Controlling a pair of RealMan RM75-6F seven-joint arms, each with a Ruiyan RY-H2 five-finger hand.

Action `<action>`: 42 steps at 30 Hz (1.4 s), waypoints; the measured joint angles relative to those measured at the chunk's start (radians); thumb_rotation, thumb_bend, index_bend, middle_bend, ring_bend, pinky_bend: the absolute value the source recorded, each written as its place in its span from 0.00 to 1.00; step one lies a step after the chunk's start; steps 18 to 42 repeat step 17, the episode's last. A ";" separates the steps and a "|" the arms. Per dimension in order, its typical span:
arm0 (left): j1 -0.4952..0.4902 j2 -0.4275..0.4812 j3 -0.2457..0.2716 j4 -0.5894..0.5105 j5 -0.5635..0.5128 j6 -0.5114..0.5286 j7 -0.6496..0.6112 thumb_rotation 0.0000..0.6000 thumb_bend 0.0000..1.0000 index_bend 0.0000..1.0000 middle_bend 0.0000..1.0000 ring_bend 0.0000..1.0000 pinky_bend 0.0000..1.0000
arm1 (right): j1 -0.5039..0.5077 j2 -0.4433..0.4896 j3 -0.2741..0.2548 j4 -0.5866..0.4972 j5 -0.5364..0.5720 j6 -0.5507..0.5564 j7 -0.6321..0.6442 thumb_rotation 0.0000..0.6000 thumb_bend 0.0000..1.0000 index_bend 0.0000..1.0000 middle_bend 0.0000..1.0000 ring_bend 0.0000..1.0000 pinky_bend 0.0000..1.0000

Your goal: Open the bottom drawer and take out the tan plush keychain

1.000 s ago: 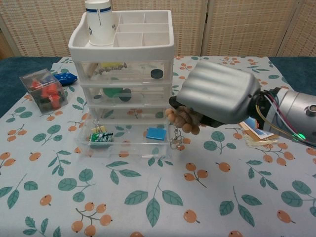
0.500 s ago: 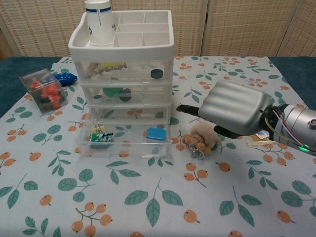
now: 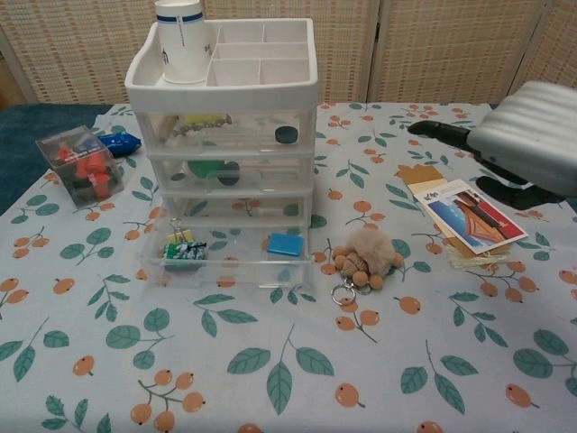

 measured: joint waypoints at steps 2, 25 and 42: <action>-0.005 -0.006 -0.002 0.001 0.002 -0.002 0.001 1.00 0.21 0.16 0.08 0.09 0.09 | -0.038 0.035 -0.004 -0.027 0.005 0.037 0.029 1.00 0.54 0.00 0.53 0.55 0.67; -0.035 -0.050 -0.011 0.008 0.033 -0.004 0.043 1.00 0.21 0.15 0.08 0.09 0.09 | -0.334 0.188 -0.049 -0.090 0.032 0.244 0.439 1.00 0.54 0.00 0.06 0.00 0.06; -0.035 -0.050 -0.011 0.008 0.033 -0.004 0.043 1.00 0.21 0.15 0.08 0.09 0.09 | -0.334 0.188 -0.049 -0.090 0.032 0.244 0.439 1.00 0.54 0.00 0.06 0.00 0.06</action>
